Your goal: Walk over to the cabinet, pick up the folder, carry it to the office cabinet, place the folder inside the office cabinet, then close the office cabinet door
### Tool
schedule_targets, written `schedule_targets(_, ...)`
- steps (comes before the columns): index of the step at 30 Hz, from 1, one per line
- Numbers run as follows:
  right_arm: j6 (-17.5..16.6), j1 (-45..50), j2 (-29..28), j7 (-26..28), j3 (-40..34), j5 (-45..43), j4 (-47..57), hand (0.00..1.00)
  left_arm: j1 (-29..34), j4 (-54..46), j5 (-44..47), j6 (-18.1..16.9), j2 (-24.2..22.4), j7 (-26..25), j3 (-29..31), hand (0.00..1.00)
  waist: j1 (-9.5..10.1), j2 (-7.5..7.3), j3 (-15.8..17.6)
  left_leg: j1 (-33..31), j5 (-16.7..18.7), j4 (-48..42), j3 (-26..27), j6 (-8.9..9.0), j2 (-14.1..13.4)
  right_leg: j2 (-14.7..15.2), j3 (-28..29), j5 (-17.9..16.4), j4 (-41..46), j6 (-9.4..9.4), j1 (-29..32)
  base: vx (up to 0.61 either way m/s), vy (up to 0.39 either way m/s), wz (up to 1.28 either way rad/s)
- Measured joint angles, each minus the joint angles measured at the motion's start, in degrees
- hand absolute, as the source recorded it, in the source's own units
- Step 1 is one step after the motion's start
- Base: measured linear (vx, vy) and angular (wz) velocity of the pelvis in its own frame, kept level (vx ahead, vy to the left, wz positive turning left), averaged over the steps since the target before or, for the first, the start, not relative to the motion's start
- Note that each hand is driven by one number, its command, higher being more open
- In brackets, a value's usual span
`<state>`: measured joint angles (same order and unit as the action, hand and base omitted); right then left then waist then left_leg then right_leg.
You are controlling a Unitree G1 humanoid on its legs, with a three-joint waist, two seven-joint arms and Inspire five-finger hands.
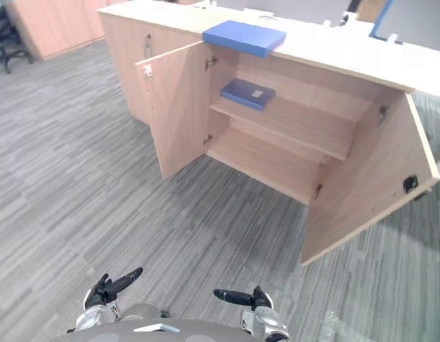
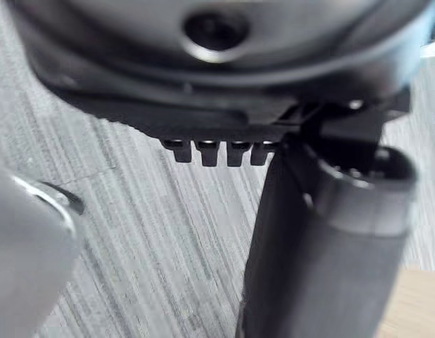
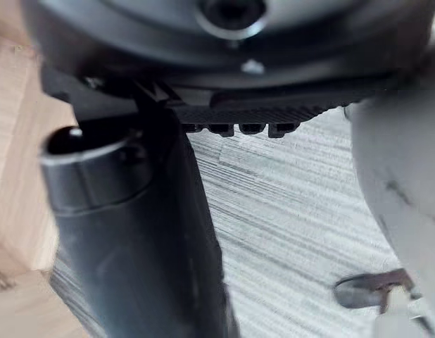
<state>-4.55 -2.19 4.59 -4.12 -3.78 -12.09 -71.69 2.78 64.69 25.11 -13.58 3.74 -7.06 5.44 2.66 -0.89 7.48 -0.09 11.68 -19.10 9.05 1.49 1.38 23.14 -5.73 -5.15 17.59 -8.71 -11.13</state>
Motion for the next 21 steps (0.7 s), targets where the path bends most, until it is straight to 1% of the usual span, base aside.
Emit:
schedule_targets(1,-0.9,0.3,0.8,0.1,-3.9,0.0,2.0,1.00,1.3,0.0,0.0,0.0,-0.2,0.4,-0.2,1.00,-0.52,0.41,-0.2,6.2,-1.3,6.2,2.0,-2.02,2.7,4.8,-1.5,2.7,14.4,5.19,6.2,0.14,0.222,-0.44)
schedule_targets(2,-1.1,0.9,1.2,0.0,-4.7,0.0,2.5,1.00,1.3,-0.1,0.0,0.0,-0.3,0.6,-0.2,1.00,-1.00,0.32,-0.3,8.0,-1.4,7.4,2.1,-2.27,3.5,6.5,-3.5,4.1,17.8,7.91,7.2,0.13,0.143,-0.24)
schedule_targets(3,-1.4,1.3,1.6,0.0,-5.5,0.0,3.2,1.00,1.9,-0.1,-0.1,0.0,-0.5,1.1,-0.1,1.00,-1.62,0.86,-0.5,9.9,-1.4,8.8,2.3,-2.94,4.2,9.0,-6.9,5.3,23.3,11.92,8.3,0.18,0.139,0.00)
schedule_targets(4,-1.5,1.5,1.7,0.0,-6.4,0.2,3.9,1.00,2.2,-0.1,-0.4,0.0,-0.4,1.3,0.0,1.00,-1.78,0.61,-0.5,12.7,-1.3,10.3,2.6,-3.37,4.6,11.0,-11.6,4.9,30.1,13.59,9.8,0.21,0.119,-0.09)
schedule_targets(5,-1.6,1.4,1.7,0.2,-6.9,0.1,4.0,1.00,2.7,0.0,-0.7,0.1,-0.1,1.2,0.0,1.00,-1.73,0.85,-0.5,14.9,-1.4,12.1,3.2,-3.59,4.3,11.0,-16.5,2.7,34.0,13.63,10.6,0.24,0.079,-0.27)
schedule_targets(6,-1.6,1.3,1.6,0.2,-7.0,0.1,4.0,1.00,3.3,-0.1,-0.9,0.1,-0.1,1.3,0.0,1.00,-1.57,1.07,-0.4,16.2,-1.5,13.0,4.1,-3.57,3.7,9.8,-19.5,-1.0,35.2,11.09,11.2,0.19,-0.006,-0.49)
schedule_targets(7,-1.8,1.1,1.5,0.3,-7.0,0.1,4.5,1.00,3.7,0.0,-0.7,0.2,-0.3,1.3,0.4,1.00,-1.53,1.63,0.1,17.2,-1.5,13.7,5.3,-3.51,2.6,7.3,-22.3,-5.7,34.9,8.89,12.5,0.15,-0.040,-0.49)
schedule_targets(8,-2.0,1.1,1.4,0.4,-7.3,0.0,4.8,1.00,3.7,0.1,-0.8,0.3,-0.4,1.3,0.5,1.00,-1.61,1.98,0.5,17.5,-1.5,13.9,5.7,-3.50,2.0,5.7,-23.2,-7.5,33.9,8.13,13.0,0.11,-0.079,-0.46)
schedule_targets(9,-2.2,0.7,1.1,0.4,-8.2,0.0,5.2,1.00,3.6,0.1,-0.8,0.3,-0.7,1.4,0.6,1.00,-2.02,2.62,1.3,18.1,-1.4,14.3,5.9,-3.37,0.8,3.1,-24.7,-9.6,30.5,7.76,14.0,0.09,-0.093,-0.26)
schedule_targets(10,-2.2,0.2,1.1,0.5,-8.7,0.0,5.2,1.00,3.4,0.2,-0.8,0.3,-0.9,1.4,0.6,1.00,-2.30,3.00,1.9,18.5,-1.3,14.6,6.0,-3.15,0.0,1.8,-25.1,-9.8,28.3,7.91,14.4,0.10,-0.144,-0.23)
schedule_targets(11,-2.2,-0.8,1.1,0.6,-9.5,0.0,5.1,1.00,2.6,0.9,-0.9,0.3,-1.2,1.4,1.3,1.00,-2.81,3.53,3.4,19.4,-0.6,14.7,6.1,-2.25,-1.7,-0.8,-24.8,-9.5,23.9,7.43,15.3,0.07,-0.171,-0.23)
schedule_targets(12,-2.2,-1.2,0.9,0.8,-9.8,-0.1,5.1,1.00,2.2,1.6,-0.9,0.3,-1.5,1.4,2.3,1.00,-2.68,3.19,3.9,19.7,0.8,15.5,6.3,-1.17,-3.1,-3.2,-22.8,-8.3,18.7,5.80,18.1,0.07,-0.185,-0.27)
schedule_targets(13,-2.2,-1.6,0.6,0.9,-10.0,-0.1,5.1,1.00,2.2,1.7,-0.9,0.3,-1.4,1.4,2.8,1.00,-2.61,3.20,3.9,19.8,1.2,15.8,6.3,-0.59,-3.5,-4.2,-21.5,-7.3,15.4,4.81,19.3,0.10,-0.217,-0.22)
schedule_targets(14,-2.3,-2.1,-0.3,0.9,-10.4,-0.2,5.1,1.00,1.9,1.9,-1.2,0.3,-1.2,1.6,4.1,1.00,-2.81,2.38,4.1,20.5,1.9,16.7,5.7,0.52,-4.0,-5.4,-18.8,-2.5,9.2,4.84,20.8,0.20,-0.270,0.01)
schedule_targets(15,-2.3,-1.8,-0.5,0.9,-11.1,-0.2,4.9,1.00,1.7,2.4,-1.5,0.3,-1.5,1.6,5.0,1.00,-3.03,1.44,4.0,21.0,2.1,17.8,4.2,0.78,-4.5,-6.3,-18.4,-0.4,9.5,6.71,21.1,0.31,-0.362,0.06)
schedule_targets(16,-2.2,-1.8,-0.2,0.8,-12.1,-0.1,4.9,1.00,1.2,2.6,-2.6,0.3,-2.9,1.7,6.5,1.00,-2.55,2.88,3.6,21.0,2.2,18.9,2.1,0.23,-6.1,-8.5,-19.5,-3.8,10.8,7.45,21.7,0.36,-0.370,0.07)
schedule_targets(17,-2.2,-1.7,-0.2,0.6,-12.6,-0.2,5.1,1.00,1.4,2.4,-3.1,0.3,-3.5,1.8,7.0,1.00,-2.64,3.18,3.6,20.5,1.4,18.4,1.6,0.65,-6.8,-9.0,-19.9,-5.5,12.1,8.05,22.5,0.32,-0.307,-0.05)
schedule_targets(18,-2.2,-1.6,-0.2,0.6,-13.0,-0.1,5.0,1.00,1.3,2.3,-3.3,0.4,-3.7,2.0,7.5,1.00,-2.66,3.24,3.6,20.4,0.9,18.4,1.3,0.88,-7.3,-9.6,-20.2,-6.3,12.7,8.34,22.6,0.32,-0.296,0.03)
schedule_targets(19,-1.8,-1.0,-0.3,0.6,-13.8,-0.1,4.8,1.00,1.4,2.3,-4.0,0.5,-4.0,2.2,7.7,1.00,-2.86,3.68,3.3,20.7,0.1,18.2,0.4,1.34,-9.0,-11.1,-21.3,-7.8,12.5,8.71,21.5,0.27,-0.244,0.07)
schedule_targets(20,-1.4,-0.5,-0.4,0.6,-13.8,-0.1,4.4,1.00,1.4,2.3,-4.7,0.6,-4.1,2.3,7.9,1.00,-2.99,3.84,3.2,21.0,-0.2,18.0,-0.1,1.58,-9.9,-11.9,-22.1,-8.3,12.1,8.94,20.4,0.35,-0.276,0.26)
schedule_targets(21,-0.6,0.3,-0.1,0.6,-15.2,-0.7,3.7,1.00,1.1,2.3,-5.3,1.1,-4.2,2.3,7.7,1.00,-3.12,4.17,3.0,21.4,-0.4,15.7,-1.3,2.15,-12.1,-13.6,-24.1,-8.9,10.4,9.77,17.2,0.34,-0.226,0.36)
